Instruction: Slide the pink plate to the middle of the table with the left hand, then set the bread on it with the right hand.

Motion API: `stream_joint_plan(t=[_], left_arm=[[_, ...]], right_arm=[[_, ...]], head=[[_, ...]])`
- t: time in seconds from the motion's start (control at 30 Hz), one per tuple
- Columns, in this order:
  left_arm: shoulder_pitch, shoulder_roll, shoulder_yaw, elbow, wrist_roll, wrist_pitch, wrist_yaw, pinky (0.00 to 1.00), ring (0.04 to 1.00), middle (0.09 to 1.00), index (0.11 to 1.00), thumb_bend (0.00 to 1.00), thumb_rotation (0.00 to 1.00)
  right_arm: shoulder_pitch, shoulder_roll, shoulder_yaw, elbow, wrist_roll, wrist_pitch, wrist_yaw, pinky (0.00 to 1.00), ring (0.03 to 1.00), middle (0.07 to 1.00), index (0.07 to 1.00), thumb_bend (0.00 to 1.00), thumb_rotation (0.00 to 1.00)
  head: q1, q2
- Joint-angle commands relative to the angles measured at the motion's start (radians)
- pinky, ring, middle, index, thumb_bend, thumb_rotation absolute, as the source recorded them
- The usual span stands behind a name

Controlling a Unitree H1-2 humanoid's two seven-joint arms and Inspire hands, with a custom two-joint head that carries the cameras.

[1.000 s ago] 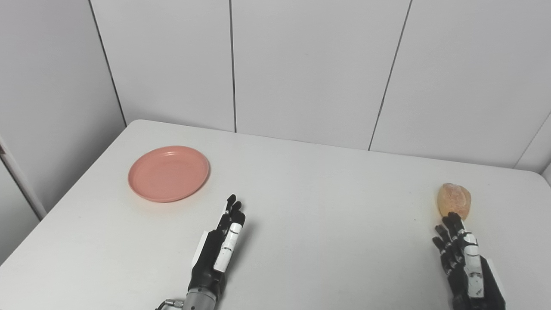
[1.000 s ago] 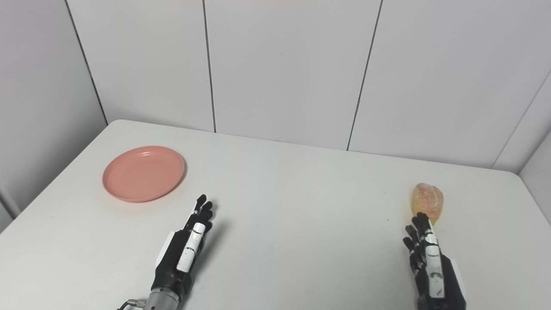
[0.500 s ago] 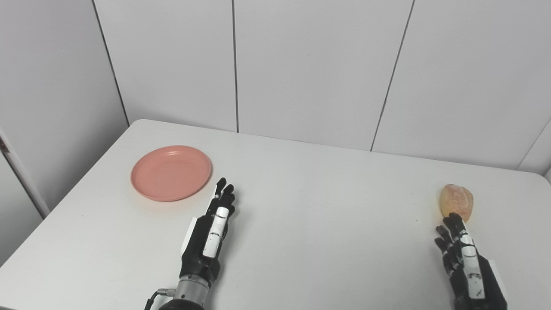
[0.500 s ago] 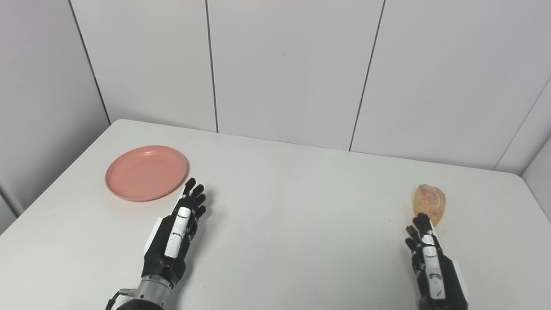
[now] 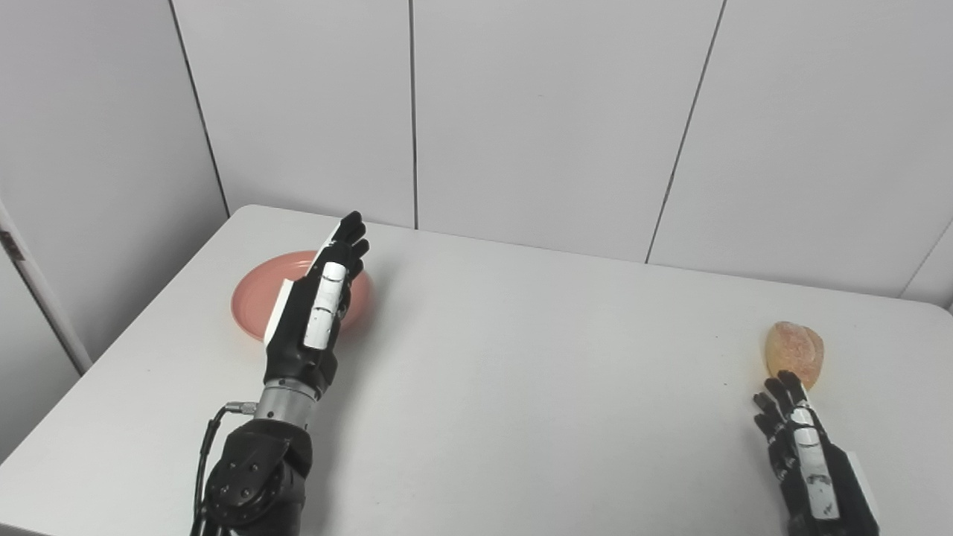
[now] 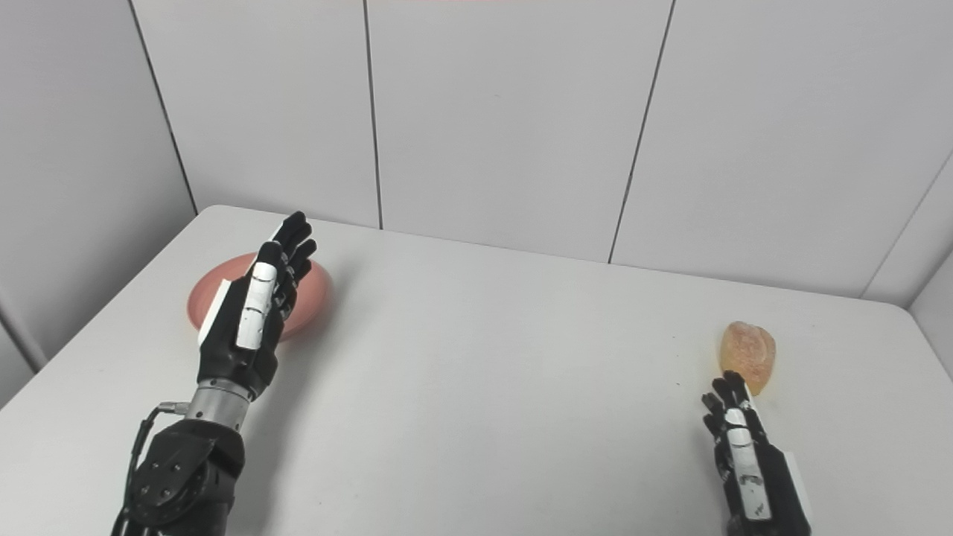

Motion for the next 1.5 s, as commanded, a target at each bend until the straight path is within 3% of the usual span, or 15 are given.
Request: stream_joint_plan(t=[0.0,0.13,0.27,0.43,0.53,0.8,0.9,1.13,1.47], left_arm=[[-0.063,0.034,0.019,0.014,-0.007,-0.034,-0.006,0.98,0.955,0.954,0.888,0.81,0.91],[-0.117,0.105,0.049,0.093,-0.018,-0.087,-0.039,0.98,0.942,0.926,0.855,0.8,0.94],[-0.16,0.152,0.071,0.169,-0.047,-0.139,-0.069,0.92,0.874,0.872,0.851,0.84,0.9],[-0.214,0.227,0.088,0.265,-0.049,-0.159,-0.104,0.94,0.887,0.87,0.872,0.89,0.91],[-0.252,0.252,0.102,0.332,-0.041,-0.181,-0.101,0.89,0.873,0.852,0.859,0.9,0.91],[-0.349,0.332,0.136,0.555,-0.065,-0.254,-0.145,0.98,0.923,0.902,0.912,0.91,0.94],[-0.385,0.362,0.143,0.662,-0.063,-0.294,-0.156,0.97,0.932,0.905,0.922,0.91,0.94],[-0.446,0.405,0.164,0.889,-0.084,-0.364,-0.171,0.97,0.964,0.926,0.954,0.87,0.92],[-0.478,0.437,0.16,1.097,-0.075,-0.447,-0.172,0.93,0.926,0.913,0.947,0.81,0.92]], right_arm=[[0.022,0.023,0.008,0.033,0.004,-0.029,-0.002,0.99,0.956,0.963,0.967,0.65,0.83],[0.022,0.027,0.005,0.039,0.002,-0.04,-0.003,0.98,0.945,0.953,0.952,0.68,0.81],[0.022,0.029,0.005,0.045,-0.001,-0.049,-0.003,0.97,0.938,0.943,0.943,0.68,0.81],[0.022,0.033,0.006,0.048,-0.006,-0.053,-0.004,0.95,0.928,0.929,0.932,0.68,0.81],[0.022,0.034,0.006,0.048,-0.007,-0.052,-0.005,0.94,0.923,0.922,0.922,0.68,0.81],[0.027,0.036,0.007,0.04,-0.008,-0.051,-0.003,0.94,0.913,0.903,0.921,0.67,0.81],[0.029,0.034,0.007,0.037,-0.008,-0.048,-0.003,0.94,0.914,0.903,0.922,0.67,0.81],[0.032,0.032,0.005,0.031,-0.003,-0.044,0.001,0.94,0.915,0.902,0.921,0.67,0.81],[0.036,0.029,0.003,0.025,0.001,-0.036,0.004,0.93,0.916,0.904,0.917,0.68,0.8]], head=[[-0.001,0.002],[-0.003,0.003],[-0.005,0.006],[-0.01,0.006],[-0.012,0.005],[-0.017,0.009],[-0.018,0.01],[-0.02,0.014],[-0.026,0.025]])
